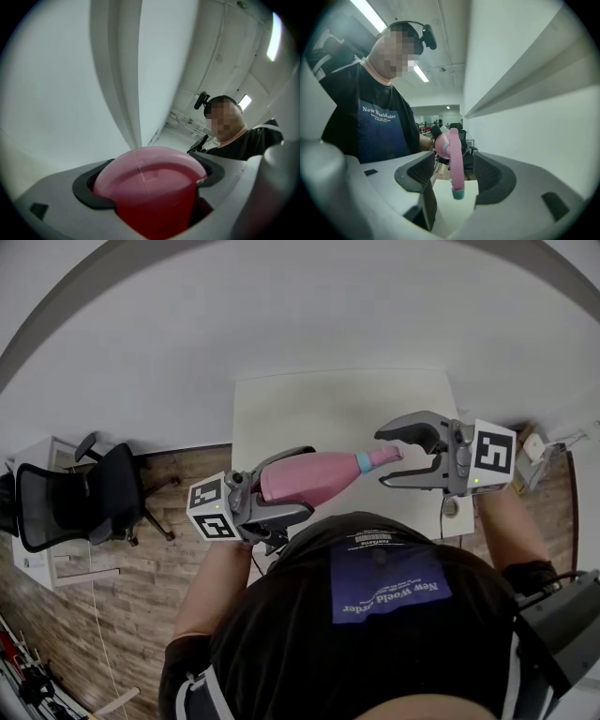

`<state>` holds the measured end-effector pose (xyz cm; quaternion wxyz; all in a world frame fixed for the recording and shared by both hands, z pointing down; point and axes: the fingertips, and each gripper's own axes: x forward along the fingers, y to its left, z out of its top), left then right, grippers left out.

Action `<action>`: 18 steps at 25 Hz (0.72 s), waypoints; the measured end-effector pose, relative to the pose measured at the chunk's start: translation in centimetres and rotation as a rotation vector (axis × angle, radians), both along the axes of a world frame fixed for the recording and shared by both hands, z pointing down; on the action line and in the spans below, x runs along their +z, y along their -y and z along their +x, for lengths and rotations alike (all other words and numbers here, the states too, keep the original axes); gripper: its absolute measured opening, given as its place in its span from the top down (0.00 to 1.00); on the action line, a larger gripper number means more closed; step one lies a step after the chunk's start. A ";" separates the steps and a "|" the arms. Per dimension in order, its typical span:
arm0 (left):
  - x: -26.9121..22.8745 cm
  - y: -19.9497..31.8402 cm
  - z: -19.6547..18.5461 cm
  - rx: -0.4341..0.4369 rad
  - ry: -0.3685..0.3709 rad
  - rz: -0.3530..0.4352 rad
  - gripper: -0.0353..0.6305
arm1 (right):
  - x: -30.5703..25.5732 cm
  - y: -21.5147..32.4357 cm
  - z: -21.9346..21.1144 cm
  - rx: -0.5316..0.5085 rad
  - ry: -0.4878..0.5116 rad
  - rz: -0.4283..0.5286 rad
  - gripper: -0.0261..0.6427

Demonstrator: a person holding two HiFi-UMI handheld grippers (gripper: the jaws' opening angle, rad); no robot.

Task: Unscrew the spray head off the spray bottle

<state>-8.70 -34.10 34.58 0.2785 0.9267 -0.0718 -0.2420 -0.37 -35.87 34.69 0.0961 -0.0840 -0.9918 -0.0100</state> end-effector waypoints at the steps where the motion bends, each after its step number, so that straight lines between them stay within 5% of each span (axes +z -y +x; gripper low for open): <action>1: 0.0 0.2 -0.2 -0.029 0.022 0.027 0.19 | -0.2 0.7 0.5 0.024 0.016 -0.019 0.61; 10: -0.6 -0.2 -0.3 -0.173 0.288 0.355 0.19 | -0.6 4.6 2.8 0.136 0.123 -0.513 0.58; 12: -0.2 -0.4 0.0 -0.147 0.320 0.370 0.19 | -0.2 3.8 1.9 0.130 0.074 -0.395 0.56; 16: 0.5 -1.4 1.4 -0.078 0.320 0.343 0.19 | 1.7 1.0 0.4 0.085 -0.132 0.047 0.56; 18: 0.5 -1.3 1.7 -0.059 0.282 0.311 0.19 | 1.7 -0.1 -0.4 0.039 -0.151 0.147 0.56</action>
